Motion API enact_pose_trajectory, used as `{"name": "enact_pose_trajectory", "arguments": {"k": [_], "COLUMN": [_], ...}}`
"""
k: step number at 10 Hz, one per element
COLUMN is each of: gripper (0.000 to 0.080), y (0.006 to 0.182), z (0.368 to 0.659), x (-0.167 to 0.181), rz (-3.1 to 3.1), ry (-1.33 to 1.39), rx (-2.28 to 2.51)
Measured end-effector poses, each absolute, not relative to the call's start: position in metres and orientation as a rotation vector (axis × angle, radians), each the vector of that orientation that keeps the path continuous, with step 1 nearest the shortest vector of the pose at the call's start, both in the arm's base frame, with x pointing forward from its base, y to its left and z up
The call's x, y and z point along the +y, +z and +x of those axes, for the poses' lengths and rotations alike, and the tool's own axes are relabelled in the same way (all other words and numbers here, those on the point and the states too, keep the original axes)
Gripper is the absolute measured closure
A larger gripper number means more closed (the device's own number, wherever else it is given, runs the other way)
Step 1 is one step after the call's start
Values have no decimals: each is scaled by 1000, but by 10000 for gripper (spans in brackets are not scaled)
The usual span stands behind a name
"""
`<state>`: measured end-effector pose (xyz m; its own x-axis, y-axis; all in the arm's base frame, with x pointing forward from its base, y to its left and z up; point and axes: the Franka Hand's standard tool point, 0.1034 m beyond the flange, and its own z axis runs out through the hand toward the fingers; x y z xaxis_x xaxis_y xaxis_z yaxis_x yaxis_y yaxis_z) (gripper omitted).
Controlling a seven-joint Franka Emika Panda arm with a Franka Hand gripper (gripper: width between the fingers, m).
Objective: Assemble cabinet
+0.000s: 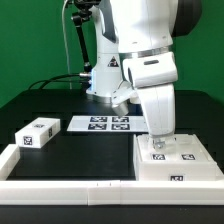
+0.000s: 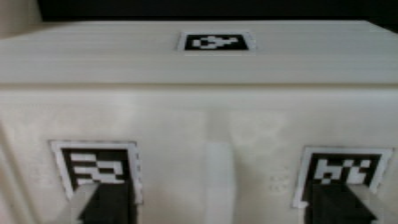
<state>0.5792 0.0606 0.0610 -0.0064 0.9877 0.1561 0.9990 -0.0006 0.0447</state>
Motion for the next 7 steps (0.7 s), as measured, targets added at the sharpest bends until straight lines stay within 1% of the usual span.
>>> {"name": "enact_pose_trajectory", "arguments": {"k": [1, 2, 3, 4, 5, 7], "gripper": [177, 177, 41, 41, 6, 1], "y": [63, 66, 72, 80, 85, 88], "z": [578, 576, 574, 570, 562, 543], "x": [59, 58, 57, 55, 52, 47], "rz": [-2160, -2169, -2184, -2235, -2289, -2430], "ry": [-217, -217, -236, -280, -340, -405], "rx": [-2165, -2164, -2172, -2159, -2145, -2013]}}
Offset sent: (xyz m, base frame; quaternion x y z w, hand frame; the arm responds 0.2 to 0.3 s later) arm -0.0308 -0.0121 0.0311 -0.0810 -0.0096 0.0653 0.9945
